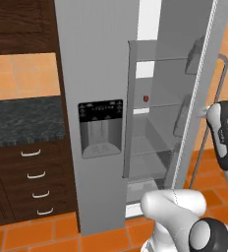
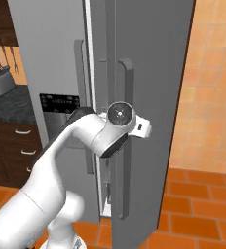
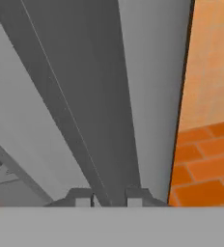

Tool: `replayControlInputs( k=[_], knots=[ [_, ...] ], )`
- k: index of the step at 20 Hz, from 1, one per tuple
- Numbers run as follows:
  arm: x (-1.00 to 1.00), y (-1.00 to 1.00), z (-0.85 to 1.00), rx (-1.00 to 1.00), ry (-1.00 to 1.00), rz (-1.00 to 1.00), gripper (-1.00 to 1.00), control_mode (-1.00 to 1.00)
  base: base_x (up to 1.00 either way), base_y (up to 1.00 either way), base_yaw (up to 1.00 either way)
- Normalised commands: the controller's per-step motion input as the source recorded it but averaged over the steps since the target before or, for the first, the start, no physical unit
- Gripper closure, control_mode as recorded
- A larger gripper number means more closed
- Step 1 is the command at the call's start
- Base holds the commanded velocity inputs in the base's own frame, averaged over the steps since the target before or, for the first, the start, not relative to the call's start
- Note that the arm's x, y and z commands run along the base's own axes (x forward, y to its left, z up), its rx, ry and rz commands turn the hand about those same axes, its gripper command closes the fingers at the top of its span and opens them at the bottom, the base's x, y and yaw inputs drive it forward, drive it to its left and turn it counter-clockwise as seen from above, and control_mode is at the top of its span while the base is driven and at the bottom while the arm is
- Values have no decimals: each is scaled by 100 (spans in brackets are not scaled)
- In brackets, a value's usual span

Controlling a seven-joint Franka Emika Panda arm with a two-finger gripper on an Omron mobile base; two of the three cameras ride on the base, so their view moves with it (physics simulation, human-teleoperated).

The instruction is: Take the strawberry from the fridge and place it on top of the pancake, located on the dining counter.

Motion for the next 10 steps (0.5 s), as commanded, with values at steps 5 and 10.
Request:
replayControlInputs(
  k=[5,10],
  knots=[
    [-99,-99,1,11,4,-10,-100,-100,0,0,0],
    [-95,-19,34,-3,-13,-14,-100,-100,0,0,0]
  ],
)
